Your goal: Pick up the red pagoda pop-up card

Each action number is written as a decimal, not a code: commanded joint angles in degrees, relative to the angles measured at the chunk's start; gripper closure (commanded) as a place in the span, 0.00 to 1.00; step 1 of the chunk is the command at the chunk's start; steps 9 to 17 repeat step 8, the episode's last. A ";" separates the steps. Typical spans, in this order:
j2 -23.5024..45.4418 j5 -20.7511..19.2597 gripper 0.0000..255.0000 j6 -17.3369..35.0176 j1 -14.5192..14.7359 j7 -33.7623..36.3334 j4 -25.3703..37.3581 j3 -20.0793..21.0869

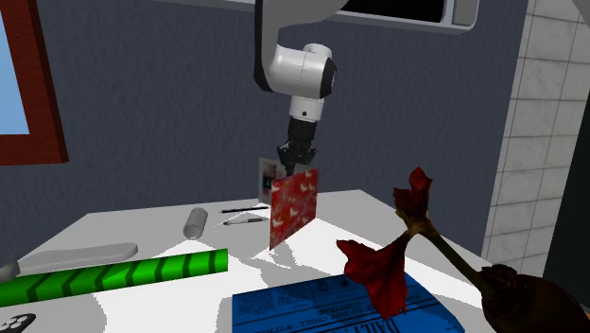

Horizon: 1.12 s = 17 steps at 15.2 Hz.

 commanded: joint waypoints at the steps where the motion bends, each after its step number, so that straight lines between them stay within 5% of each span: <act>1: -0.58 -0.47 1.00 -1.17 0.02 0.42 0.73 -0.27; 17: -1.77 -1.56 1.00 -4.32 0.09 1.58 2.97 -0.79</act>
